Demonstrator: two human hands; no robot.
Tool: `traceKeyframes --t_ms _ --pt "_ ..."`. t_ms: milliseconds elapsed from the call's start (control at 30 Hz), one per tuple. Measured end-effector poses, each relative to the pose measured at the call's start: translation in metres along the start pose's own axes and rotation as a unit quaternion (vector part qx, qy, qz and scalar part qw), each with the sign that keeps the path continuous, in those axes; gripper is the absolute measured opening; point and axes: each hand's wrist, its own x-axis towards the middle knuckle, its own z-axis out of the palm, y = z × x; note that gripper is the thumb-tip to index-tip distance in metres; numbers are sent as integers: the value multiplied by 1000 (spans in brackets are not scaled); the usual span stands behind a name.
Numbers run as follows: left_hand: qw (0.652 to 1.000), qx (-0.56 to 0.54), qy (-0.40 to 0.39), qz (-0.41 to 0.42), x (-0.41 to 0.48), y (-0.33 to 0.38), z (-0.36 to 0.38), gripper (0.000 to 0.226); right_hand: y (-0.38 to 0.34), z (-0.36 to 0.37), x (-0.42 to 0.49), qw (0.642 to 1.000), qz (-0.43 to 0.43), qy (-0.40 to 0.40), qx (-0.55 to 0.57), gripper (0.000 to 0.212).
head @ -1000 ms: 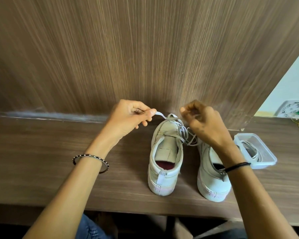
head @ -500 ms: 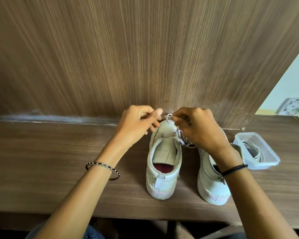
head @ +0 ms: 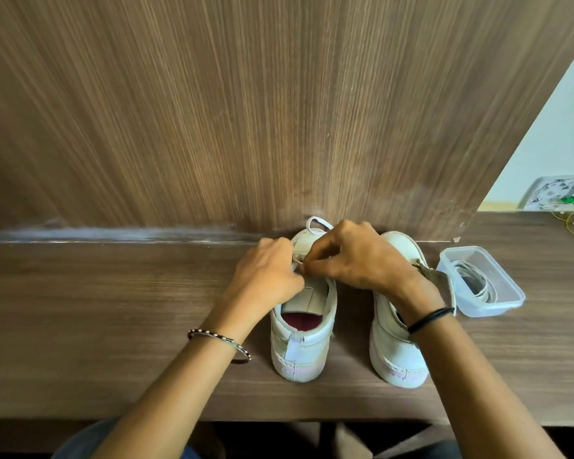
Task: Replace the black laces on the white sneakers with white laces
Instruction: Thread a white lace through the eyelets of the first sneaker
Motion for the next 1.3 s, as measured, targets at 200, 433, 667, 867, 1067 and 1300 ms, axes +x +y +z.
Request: traceKeyframes --t_ms 200,433,667,867,1067,1300 --pt "999 22 41 8 0 1 0 2 17 -4 6 977 59 201 -50 6" --pt "998 -60 -6 33 -7 -32 -12 22 19 -1 5 974 -13 216 -72 11" --pt "998 9 65 15 -8 -28 -4 10 -11 31 13 999 -25 39 0 15" --pt "996 -77 26 30 5 -42 -6 24 -12 33 12 999 30 24 -24 19" --pt "980 -195 -29 8 10 -53 -9 20 -10 36 17 997 27 23 -63 17" --pt "977 -210 -27 3 10 -56 -8 17 -11 35 17 997 1 31 -75 6"
